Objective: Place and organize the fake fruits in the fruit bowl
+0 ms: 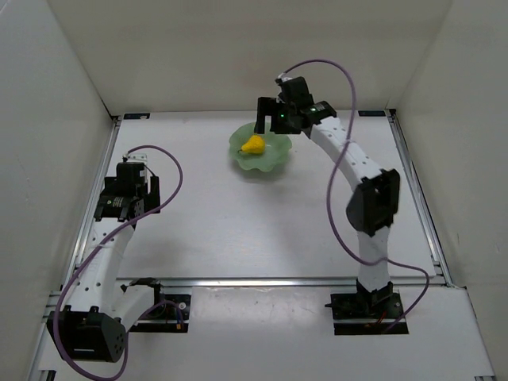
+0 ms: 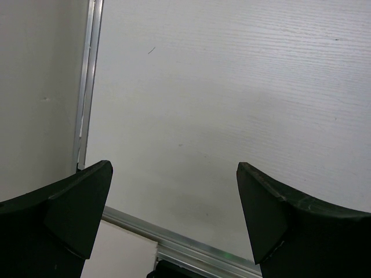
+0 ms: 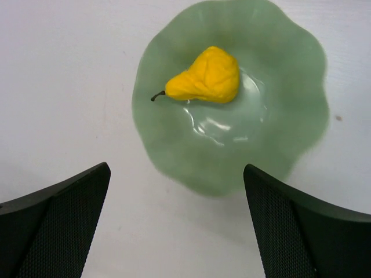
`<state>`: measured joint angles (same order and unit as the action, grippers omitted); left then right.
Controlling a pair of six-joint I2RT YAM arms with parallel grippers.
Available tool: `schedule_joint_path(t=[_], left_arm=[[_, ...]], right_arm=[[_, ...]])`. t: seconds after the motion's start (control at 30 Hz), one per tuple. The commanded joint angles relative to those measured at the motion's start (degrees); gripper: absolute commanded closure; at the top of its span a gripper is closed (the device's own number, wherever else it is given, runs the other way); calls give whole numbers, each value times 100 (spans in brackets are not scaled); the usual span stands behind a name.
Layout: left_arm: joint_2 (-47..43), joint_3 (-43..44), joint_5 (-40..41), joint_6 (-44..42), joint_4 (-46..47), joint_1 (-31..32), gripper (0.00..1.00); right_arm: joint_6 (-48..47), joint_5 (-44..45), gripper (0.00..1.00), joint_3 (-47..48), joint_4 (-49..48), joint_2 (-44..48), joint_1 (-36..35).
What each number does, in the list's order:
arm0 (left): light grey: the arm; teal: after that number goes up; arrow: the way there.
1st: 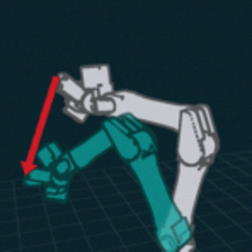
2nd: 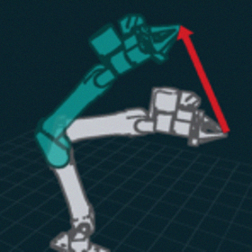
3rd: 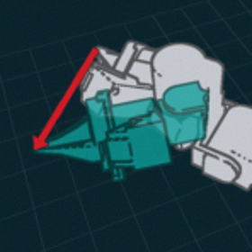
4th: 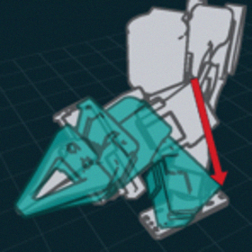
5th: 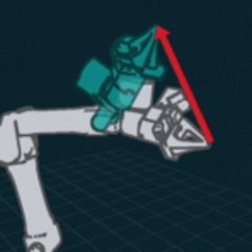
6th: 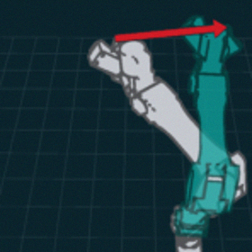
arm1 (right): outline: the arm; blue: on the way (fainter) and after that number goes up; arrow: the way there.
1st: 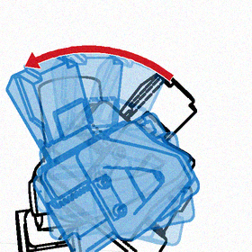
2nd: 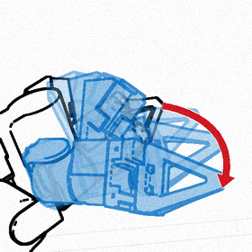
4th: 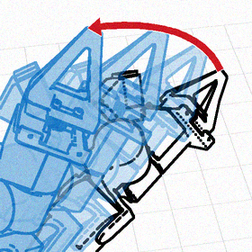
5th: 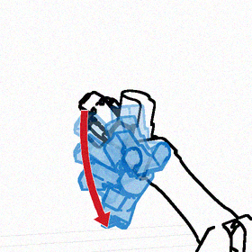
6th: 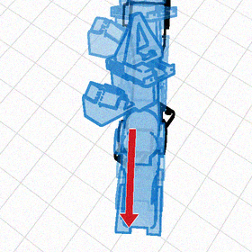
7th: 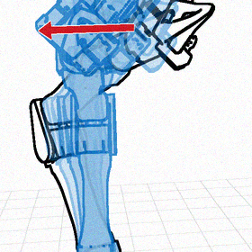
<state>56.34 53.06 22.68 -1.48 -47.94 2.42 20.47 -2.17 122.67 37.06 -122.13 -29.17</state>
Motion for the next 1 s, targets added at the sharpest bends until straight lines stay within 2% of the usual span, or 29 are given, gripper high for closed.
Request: schedule_joint_path(t=[0.0, 0.13, 0.3, 0.37, 0.47, 0.63, 0.97], left_arm=[[-158, 56, -132, 42, 83, -31, 1], [-158, 56, -132, 42, 83, -31, 1], [-158, 3, -132, 42, 83, -31, 1], [-158, 3, -132, 42, 83, -31, 1], [-158, 3, -132, 42, 83, -31, 1], [-53, 56, -185, 42, 83, -31, 1], [-53, 56, -237, 42, 83, -31, 1]], right_arm=[[-140, 717, 0, -758, -85, 1836, 43], [-9, 965, 0, -1499, 827, 2982, 665], [-60, 833, 0, -3017, 1715, 4555, 2378], [-279, 981, 0, -3493, 1769, 5177, 3079], [-543, 1123, 0, -4311, 1822, 5803, 3749], [-430, 1658, 0, -5103, 1822, 6288, 3805], [-430, 1650, 0, -5157, 1822, 6237, 3805]])
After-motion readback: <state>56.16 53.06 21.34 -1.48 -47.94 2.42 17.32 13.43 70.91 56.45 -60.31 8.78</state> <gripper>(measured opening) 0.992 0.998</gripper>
